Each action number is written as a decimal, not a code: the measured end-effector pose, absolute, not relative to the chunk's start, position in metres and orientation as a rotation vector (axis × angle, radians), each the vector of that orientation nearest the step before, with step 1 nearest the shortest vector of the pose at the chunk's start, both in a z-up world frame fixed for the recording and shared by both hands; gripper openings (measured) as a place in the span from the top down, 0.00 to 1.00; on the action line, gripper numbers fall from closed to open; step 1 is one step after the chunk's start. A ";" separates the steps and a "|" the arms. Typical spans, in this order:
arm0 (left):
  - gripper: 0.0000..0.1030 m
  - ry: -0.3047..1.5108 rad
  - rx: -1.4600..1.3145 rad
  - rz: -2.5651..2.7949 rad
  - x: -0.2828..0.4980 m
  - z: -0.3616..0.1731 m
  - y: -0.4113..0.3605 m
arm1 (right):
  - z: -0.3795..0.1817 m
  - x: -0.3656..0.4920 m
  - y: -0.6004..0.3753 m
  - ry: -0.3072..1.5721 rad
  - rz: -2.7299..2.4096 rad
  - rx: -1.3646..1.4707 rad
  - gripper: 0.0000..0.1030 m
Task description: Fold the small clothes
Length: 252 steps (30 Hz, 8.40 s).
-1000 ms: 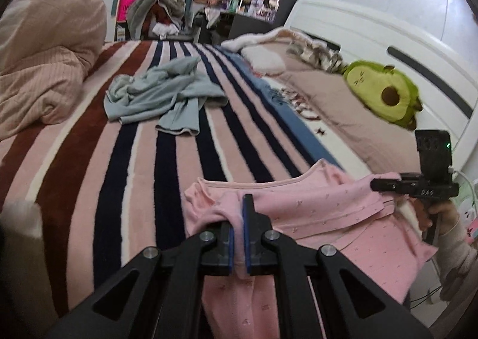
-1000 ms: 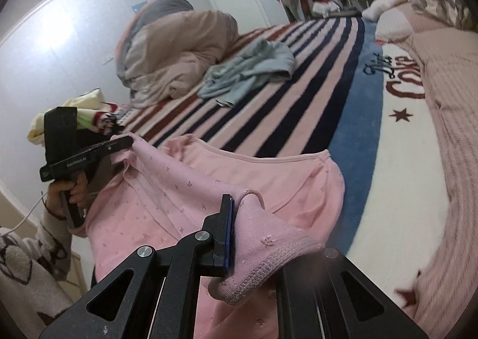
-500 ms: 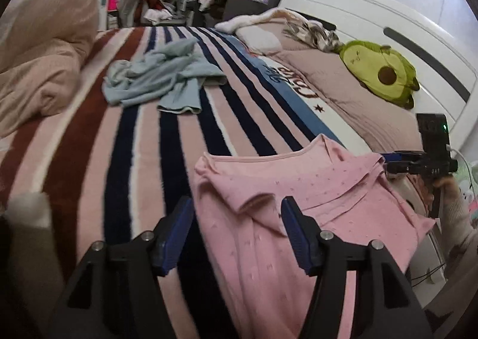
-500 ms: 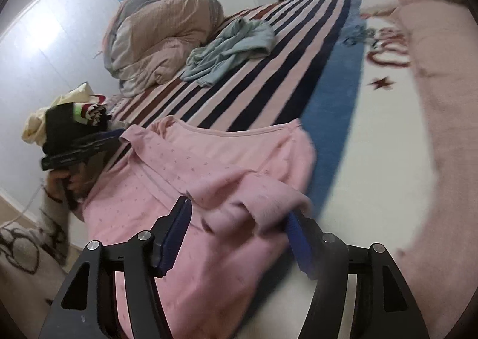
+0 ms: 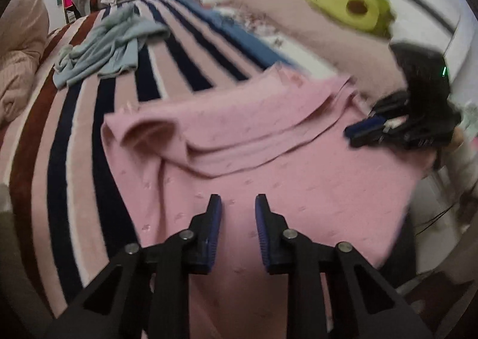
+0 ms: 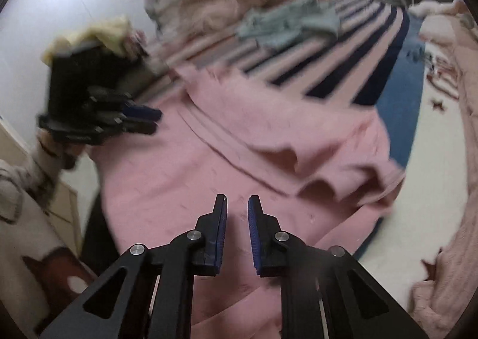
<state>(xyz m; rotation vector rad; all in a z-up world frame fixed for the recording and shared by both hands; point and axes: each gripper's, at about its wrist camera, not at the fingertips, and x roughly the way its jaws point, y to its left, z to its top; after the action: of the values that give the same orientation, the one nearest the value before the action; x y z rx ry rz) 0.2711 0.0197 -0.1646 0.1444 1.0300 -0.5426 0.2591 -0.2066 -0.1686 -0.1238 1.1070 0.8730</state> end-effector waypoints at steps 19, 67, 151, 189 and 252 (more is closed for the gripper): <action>0.82 0.923 0.178 -0.366 0.381 -0.162 0.042 | -0.172 0.353 -0.215 1.000 0.629 -0.196 0.94; 0.47 0.824 -0.540 -0.255 0.160 -0.180 0.142 | -0.162 0.171 -0.310 0.964 0.651 0.476 0.33; 0.76 0.933 -0.514 -0.486 0.219 -0.195 0.077 | -0.086 0.176 -0.285 0.772 0.420 -0.019 0.35; 0.82 0.989 -0.072 -0.885 0.235 -0.156 -0.178 | -0.117 0.155 -0.326 0.752 0.520 0.165 0.86; 0.44 0.813 -0.248 -0.635 0.210 -0.126 -0.013 | -0.096 0.225 -0.254 0.865 0.610 -0.146 0.56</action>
<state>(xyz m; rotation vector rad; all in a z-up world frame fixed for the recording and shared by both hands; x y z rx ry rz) 0.2101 -0.0133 -0.1257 -0.2480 0.8134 -0.6347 0.2250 -0.2539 -0.0957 -0.1460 0.8646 0.6097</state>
